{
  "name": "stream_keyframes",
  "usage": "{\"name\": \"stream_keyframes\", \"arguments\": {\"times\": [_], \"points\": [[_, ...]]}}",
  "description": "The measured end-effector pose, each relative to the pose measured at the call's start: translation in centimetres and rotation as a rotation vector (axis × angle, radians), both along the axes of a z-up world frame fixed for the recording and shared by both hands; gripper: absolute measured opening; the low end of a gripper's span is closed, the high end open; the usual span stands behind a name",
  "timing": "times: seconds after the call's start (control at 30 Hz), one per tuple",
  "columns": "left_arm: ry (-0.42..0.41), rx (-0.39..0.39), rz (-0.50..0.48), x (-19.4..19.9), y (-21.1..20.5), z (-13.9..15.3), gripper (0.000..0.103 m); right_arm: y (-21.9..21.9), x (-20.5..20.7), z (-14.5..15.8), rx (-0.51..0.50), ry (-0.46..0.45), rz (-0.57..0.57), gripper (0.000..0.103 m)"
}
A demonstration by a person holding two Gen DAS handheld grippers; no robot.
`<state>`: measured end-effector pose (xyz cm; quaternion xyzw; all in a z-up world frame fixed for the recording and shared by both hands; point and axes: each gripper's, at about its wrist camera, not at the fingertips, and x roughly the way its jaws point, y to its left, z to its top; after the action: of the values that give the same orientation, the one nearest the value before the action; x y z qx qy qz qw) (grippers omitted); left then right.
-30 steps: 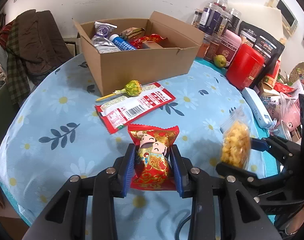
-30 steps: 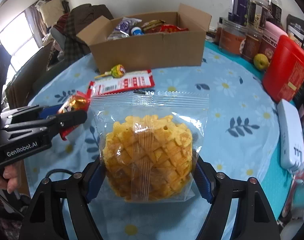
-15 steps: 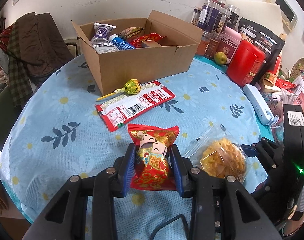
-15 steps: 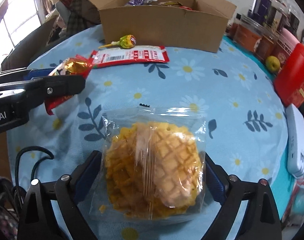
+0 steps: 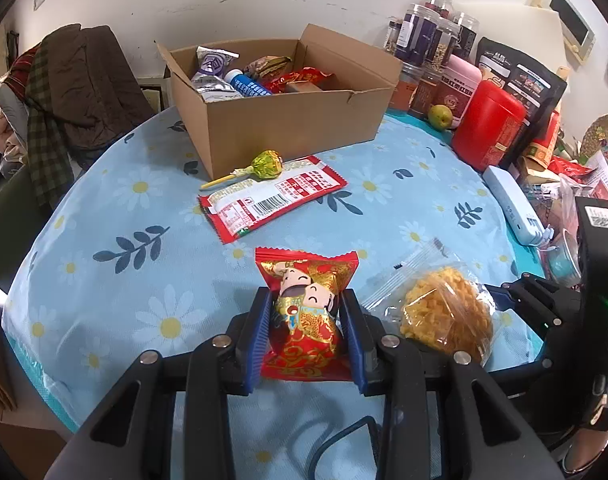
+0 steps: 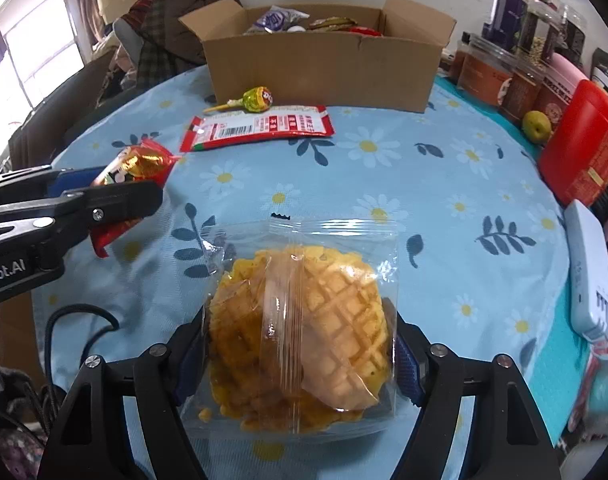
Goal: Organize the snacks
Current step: 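Lift the red candy bag and waffle bag and carry both toward the box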
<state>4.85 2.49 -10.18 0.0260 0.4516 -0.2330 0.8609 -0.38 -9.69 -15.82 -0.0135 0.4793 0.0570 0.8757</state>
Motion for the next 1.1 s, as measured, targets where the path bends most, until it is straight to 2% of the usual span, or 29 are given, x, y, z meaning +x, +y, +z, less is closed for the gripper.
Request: {"name": "stream_keyframes", "arguments": {"times": [0.47, 0.7, 0.87, 1.1], "points": [[-0.062, -0.053, -0.036, -1.4, -0.6, 3.1, 0.034, -0.5, -2.5, 4.7, 0.036, -0.127, -0.006, 0.076], [-0.194, -0.065, -0.048, -1.0, -1.5, 7.2, 0.034, -0.7, -2.4, 8.2, 0.032, -0.219, 0.008, 0.076], [-0.251, -0.064, -0.041, 0.1, -2.1, 8.8, 0.034, -1.0, -1.3, 10.3, 0.022, -0.278, 0.012, 0.076], [-0.212, -0.052, -0.041, 0.9, -2.3, 7.8, 0.034, -1.5, -0.6, 10.0, 0.024, -0.265, -0.003, 0.076]]}}
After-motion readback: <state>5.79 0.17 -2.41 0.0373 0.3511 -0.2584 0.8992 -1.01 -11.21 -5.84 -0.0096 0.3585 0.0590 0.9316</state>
